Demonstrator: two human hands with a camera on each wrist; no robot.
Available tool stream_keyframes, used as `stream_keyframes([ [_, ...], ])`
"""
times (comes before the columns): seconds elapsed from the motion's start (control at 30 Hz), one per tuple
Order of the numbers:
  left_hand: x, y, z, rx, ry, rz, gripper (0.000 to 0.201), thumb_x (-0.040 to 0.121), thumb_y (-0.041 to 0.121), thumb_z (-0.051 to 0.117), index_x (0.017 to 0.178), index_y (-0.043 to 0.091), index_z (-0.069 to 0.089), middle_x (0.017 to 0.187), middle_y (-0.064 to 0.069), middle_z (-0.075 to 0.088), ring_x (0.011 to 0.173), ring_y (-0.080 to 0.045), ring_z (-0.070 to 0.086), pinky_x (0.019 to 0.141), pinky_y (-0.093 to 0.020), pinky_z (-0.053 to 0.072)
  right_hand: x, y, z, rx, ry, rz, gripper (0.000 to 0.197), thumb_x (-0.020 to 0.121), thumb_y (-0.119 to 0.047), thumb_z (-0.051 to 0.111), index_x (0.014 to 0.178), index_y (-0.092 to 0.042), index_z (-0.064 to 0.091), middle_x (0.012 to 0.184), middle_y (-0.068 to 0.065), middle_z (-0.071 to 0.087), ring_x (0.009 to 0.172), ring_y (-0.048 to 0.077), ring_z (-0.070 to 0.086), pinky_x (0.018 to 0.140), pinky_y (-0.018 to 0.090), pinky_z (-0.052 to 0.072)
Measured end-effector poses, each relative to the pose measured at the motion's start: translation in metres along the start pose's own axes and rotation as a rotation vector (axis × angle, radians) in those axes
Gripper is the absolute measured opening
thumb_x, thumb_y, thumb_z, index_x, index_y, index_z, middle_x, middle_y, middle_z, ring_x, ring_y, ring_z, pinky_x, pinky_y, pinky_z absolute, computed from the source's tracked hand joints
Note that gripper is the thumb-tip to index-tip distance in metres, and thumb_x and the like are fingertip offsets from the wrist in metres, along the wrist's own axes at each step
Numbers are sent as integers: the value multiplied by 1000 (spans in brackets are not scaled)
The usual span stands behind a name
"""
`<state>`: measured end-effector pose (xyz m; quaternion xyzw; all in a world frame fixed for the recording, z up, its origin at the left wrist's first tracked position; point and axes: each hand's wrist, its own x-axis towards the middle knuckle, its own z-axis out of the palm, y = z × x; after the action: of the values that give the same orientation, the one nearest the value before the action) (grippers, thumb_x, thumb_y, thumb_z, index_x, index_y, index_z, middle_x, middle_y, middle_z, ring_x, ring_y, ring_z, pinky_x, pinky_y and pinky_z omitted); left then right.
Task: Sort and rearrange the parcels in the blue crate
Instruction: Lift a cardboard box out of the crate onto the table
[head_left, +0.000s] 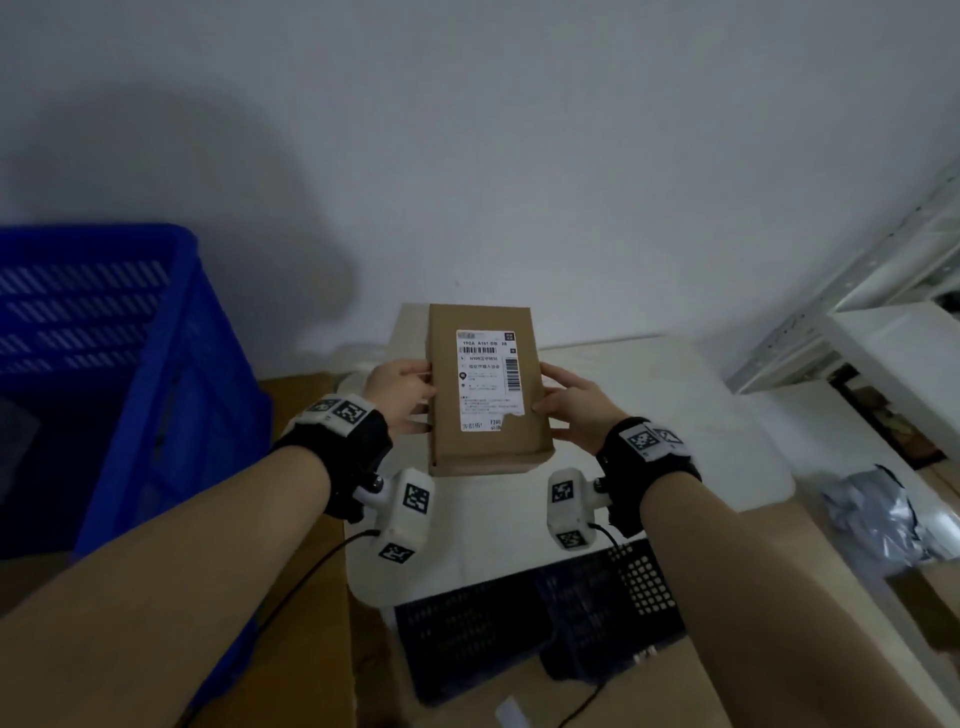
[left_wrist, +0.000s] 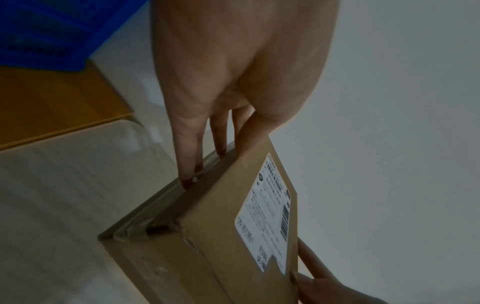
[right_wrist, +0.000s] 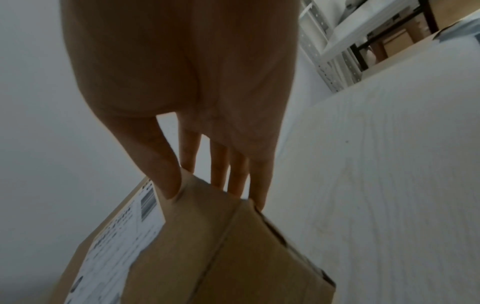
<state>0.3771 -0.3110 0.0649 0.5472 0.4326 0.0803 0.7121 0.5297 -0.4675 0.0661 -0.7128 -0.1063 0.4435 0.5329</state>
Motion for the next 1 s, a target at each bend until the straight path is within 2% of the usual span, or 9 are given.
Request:
stream_keyframes([
  [0.1,14,-27,3,-16,32,-92,33,96,0,39,103,18,65,92,-1,65,83,-23,61,68,-33,53,25,30,1,-9,-41,85,72,79,18,43,137,-25,48,118,8,65,103,24,56,78,36,48],
  [0.2,26,-51,-1,-36,72,-174,35,99,6,35,83,24,60,89,2,60,82,-22,57,71,-34,50,43,55,6,-12,-76,143,74,79,19,43,139,-24,46,114,7,67,104,26,57,85,40,47],
  [0.3,34,-71,-9,-74,88,-218,29,97,5,39,95,20,64,103,-6,64,92,-28,61,76,-38,54,55,70,13,-25,-109,178,71,82,18,43,140,-23,44,104,2,66,104,26,56,85,39,47],
  [0.37,38,-83,-13,-53,46,-221,38,93,-3,43,114,19,65,116,-5,65,103,-29,62,86,-41,54,60,76,18,-27,-129,194,71,83,19,44,141,-22,42,107,4,65,104,27,55,86,40,47],
  [0.47,41,-94,-17,-24,31,-201,59,90,-12,47,139,20,47,137,4,53,110,-24,57,87,-36,50,65,81,22,-18,-133,206,73,82,21,42,141,-21,43,118,9,61,105,28,54,79,38,50],
  [0.6,46,-103,-18,-3,64,-179,66,87,-15,51,144,17,39,146,2,45,111,-21,52,88,-34,45,70,88,26,-8,-133,208,75,80,25,38,141,-20,44,123,8,57,110,29,53,78,36,50],
  [0.8,53,-112,-17,88,116,-175,66,86,-17,51,144,14,39,148,-3,42,130,-31,45,94,-40,46,68,98,31,8,-109,177,71,81,25,45,139,-17,44,124,9,56,107,27,55,70,31,52],
  [0.93,54,-111,-15,183,154,-162,65,84,-12,59,141,15,43,147,-6,44,130,-30,46,100,-48,47,70,98,33,-78,-30,200,68,82,20,53,140,-15,43,135,12,53,116,30,53,90,42,50],
  [1.0,50,-100,-13,300,169,-115,65,83,-5,64,142,13,42,146,-9,45,132,-29,45,104,-45,44,68,88,34,-191,13,193,66,82,11,60,140,-14,43,140,17,47,126,33,48,98,42,45],
])
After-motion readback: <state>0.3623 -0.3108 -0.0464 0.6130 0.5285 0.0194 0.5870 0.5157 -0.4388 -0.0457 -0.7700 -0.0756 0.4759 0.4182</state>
